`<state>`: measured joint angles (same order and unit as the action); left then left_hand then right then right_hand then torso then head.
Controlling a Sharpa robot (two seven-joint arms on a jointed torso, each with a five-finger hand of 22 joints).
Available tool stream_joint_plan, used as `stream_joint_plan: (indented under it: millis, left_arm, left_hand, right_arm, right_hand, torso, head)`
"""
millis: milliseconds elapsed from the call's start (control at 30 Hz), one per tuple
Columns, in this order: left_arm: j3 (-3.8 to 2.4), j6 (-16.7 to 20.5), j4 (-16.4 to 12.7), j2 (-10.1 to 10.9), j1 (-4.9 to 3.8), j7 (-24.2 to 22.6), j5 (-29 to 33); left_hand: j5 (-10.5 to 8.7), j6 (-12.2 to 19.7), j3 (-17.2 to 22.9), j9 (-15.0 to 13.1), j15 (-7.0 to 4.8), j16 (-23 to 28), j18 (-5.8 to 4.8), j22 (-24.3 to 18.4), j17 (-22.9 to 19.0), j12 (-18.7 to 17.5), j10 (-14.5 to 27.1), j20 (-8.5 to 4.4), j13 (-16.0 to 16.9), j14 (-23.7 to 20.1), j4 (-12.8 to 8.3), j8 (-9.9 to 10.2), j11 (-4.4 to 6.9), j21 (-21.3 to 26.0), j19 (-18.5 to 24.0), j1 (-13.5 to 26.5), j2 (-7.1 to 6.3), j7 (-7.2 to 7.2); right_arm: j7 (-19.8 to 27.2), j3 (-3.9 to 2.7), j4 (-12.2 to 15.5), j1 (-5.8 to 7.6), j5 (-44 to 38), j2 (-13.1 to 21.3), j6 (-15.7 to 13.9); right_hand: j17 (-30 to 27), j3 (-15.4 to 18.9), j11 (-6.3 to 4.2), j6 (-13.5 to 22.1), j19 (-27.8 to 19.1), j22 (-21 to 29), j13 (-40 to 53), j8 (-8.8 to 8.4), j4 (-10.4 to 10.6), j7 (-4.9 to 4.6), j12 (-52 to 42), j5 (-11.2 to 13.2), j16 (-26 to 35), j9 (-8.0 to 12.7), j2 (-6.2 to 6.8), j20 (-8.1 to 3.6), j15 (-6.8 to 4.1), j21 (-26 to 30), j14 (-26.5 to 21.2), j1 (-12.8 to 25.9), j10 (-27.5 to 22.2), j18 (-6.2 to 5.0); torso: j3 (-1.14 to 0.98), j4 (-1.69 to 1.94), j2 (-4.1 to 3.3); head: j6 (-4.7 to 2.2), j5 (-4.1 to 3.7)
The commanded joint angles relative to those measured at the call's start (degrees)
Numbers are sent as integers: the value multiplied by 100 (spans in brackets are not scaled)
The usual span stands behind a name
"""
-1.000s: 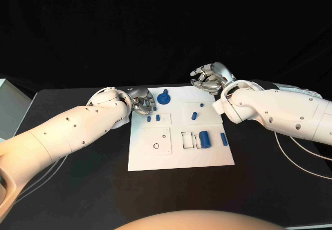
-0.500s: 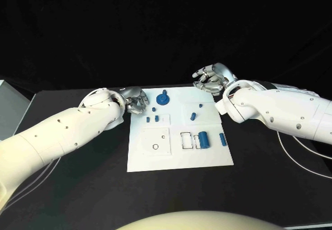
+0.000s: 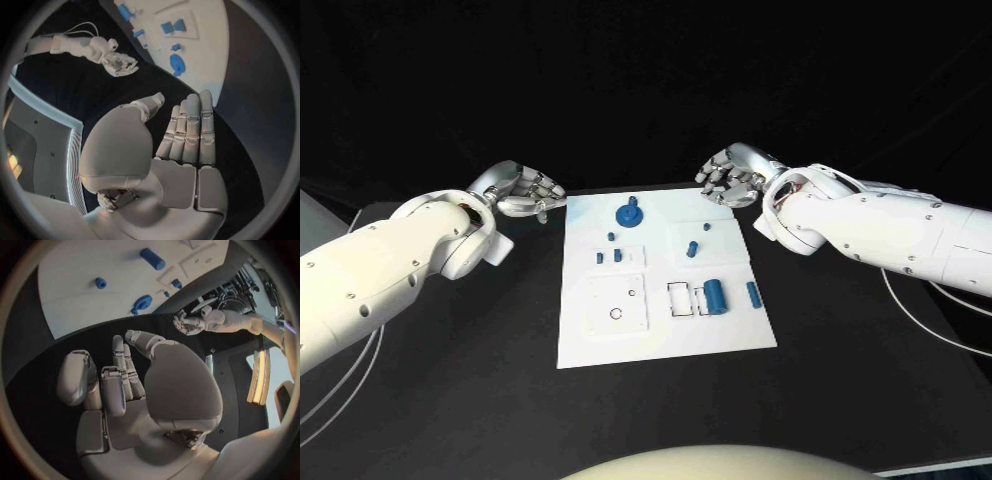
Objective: Assemble the parts on the task board
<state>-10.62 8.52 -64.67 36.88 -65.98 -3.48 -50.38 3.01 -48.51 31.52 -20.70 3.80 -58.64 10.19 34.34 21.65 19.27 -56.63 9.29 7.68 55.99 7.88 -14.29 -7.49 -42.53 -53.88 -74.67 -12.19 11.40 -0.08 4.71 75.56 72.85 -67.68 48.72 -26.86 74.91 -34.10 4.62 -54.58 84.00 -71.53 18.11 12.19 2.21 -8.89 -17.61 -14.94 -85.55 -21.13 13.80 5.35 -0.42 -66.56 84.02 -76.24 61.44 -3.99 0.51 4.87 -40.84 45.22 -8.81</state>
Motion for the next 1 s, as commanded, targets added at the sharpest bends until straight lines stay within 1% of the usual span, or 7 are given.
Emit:
stream_joint_plan:
  millis: [33,100,300,433,567,700,1000]
  left_arm:
    - [-21,-408,-338,221,104,-732,1962]
    - [-51,-499,-554,378,189,-822,2276]
    - [-153,-622,-1130,742,441,-1124,2965]
    - [-191,-626,-1446,924,582,-1298,3237]
    - [-326,-623,-1743,1084,782,-1403,3409]
    - [-416,-626,-1930,1198,910,-1447,3475]
    - [-466,-562,-2025,1295,999,-1467,3522]
  left_hand:
    - [-10,-71,-237,-19,4,505,33,-383,-172,5,-103,13,6,-140,189,13,-9,511,-42,-81,19,-36]
    - [-21,-159,-370,-45,37,1376,61,-889,-401,-191,-269,32,-77,-57,383,6,-5,1170,-134,-307,87,-53]
    - [-12,-239,-689,-72,190,2731,11,-1604,-526,-809,-266,202,-303,-214,572,24,-79,2123,-157,-581,18,-68]
    - [-12,-205,-897,-33,277,3275,25,-1966,-555,-1076,-243,326,-370,-251,637,83,-141,2614,-87,-723,79,-83]
    - [-13,-229,-967,3,327,3652,28,-2208,-583,-1231,-299,385,-379,-292,641,110,-165,2921,-92,-871,149,-95]
    - [-12,-242,-988,30,348,3844,32,-2341,-607,-1317,-330,420,-381,-295,639,129,-173,3089,-91,-948,186,-84]
    - [-13,-252,-1008,54,344,3961,40,-2415,-610,-1384,-348,413,-381,-242,645,145,-168,3153,-198,-986,207,-26]
  right_arm:
    - [-310,4,-67,-84,-1615,19,440]
    - [-398,6,-102,-138,-1931,14,483]
    - [-598,9,-129,-270,-2544,10,536]
    - [-670,10,-157,-334,-2719,-7,595]
    - [-731,18,-204,-389,-2811,-45,728]
    - [-765,26,-223,-449,-2849,-66,858]
    - [-777,34,-196,-519,-2870,-92,1029]
  right_hand:
    - [748,50,0,-42,-2,4,-90,33,17,15,86,91,8,-4,69,-8,23,-15,406,-23,53,-90]
    - [747,57,0,-46,1,3,-120,31,27,19,117,118,10,-3,83,-8,23,-15,406,-17,58,-90]
    - [657,85,34,-30,-19,92,-312,-8,78,22,347,189,71,14,174,8,46,106,381,-1,-55,-109]
    - [659,97,45,-27,-16,95,-369,-23,90,18,408,200,72,20,200,13,54,113,381,-5,-84,-109]
    - [655,102,54,-16,-17,119,-419,-41,87,13,457,198,76,28,218,16,60,144,381,-27,-107,-115]
    - [637,103,67,-13,-21,154,-479,-56,85,4,518,175,88,34,225,21,68,189,378,-53,-136,-124]
    - [598,88,76,-36,-25,229,-583,-69,74,-4,591,82,113,39,215,23,75,284,372,-109,-118,-143]
  torso:
    - [48,64,81]
    - [71,80,105]
    - [113,111,169]
    - [151,132,202]
    - [182,157,219]
    - [212,171,228]
    - [184,154,206]
  head:
    - [8,-66]
    - [11,-77]
    - [40,-103]
    - [59,-137]
    - [77,-201]
    - [96,-243]
    - [73,-207]
